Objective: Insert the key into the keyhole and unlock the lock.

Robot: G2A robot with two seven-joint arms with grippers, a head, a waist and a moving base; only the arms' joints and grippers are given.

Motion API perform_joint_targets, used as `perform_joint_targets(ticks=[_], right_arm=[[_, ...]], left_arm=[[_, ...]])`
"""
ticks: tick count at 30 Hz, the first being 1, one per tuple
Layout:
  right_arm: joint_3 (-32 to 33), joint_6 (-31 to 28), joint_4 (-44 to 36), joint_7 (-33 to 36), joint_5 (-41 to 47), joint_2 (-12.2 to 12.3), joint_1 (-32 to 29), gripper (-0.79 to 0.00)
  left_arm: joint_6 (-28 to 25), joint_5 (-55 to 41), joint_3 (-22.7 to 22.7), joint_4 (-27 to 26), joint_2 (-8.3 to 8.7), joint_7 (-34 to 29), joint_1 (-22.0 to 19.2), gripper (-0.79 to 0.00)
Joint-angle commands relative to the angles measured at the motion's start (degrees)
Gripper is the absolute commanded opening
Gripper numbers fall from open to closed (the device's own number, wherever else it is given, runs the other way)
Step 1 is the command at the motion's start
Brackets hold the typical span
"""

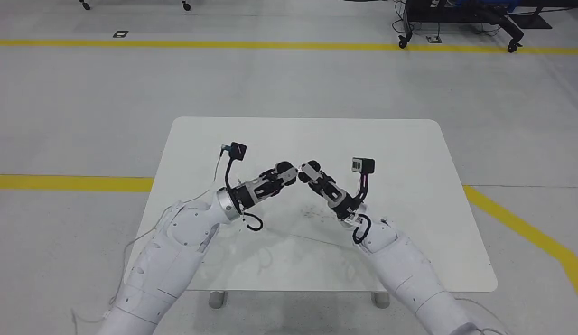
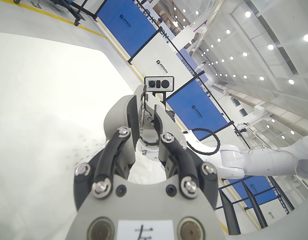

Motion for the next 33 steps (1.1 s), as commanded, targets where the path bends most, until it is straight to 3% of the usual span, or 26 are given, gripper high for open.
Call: perform_joint_targets(ticks=[1,10,11,12,13,30,33], right_arm=[[0.1,0.0,-0.1,0.1,0.1,0.0,-0.1,-0.785],[0.6,0.0,-0.2,0.3,0.2,-0.2,-0.5,-0.785],[0.6,0.0,-0.2,0.4,0.5,-0.2,-0.6,-0.693],[0.6,0.0,-0.2,0.5,0.6,-0.2,-0.6,-0.179],[0.7,0.0,0.0,0.6,0.8,-0.3,-0.7,0.000],[0.6,0.3,-0.2,0.8,0.4,-0.2,-0.7,0.000],[2.4,1.4,-1.0,4.7,-11.0,0.9,0.8,0.000]], left_arm=[[0.0,0.0,0.1,0.0,0.01,-0.3,-0.1,-0.785],[0.1,0.0,0.2,0.1,0.05,-0.5,-0.2,-0.785],[0.0,0.1,0.2,0.1,0.06,-0.6,-0.2,-0.785],[0.0,0.1,0.2,0.1,0.06,-0.5,-0.2,-0.785],[-0.1,0.2,0.2,0.0,0.07,-0.4,-0.2,-0.785],[1.4,-1.7,-0.3,0.0,0.10,0.4,0.3,-0.785],[0.6,2.4,-0.6,-1.3,0.35,0.7,0.7,-0.785]])
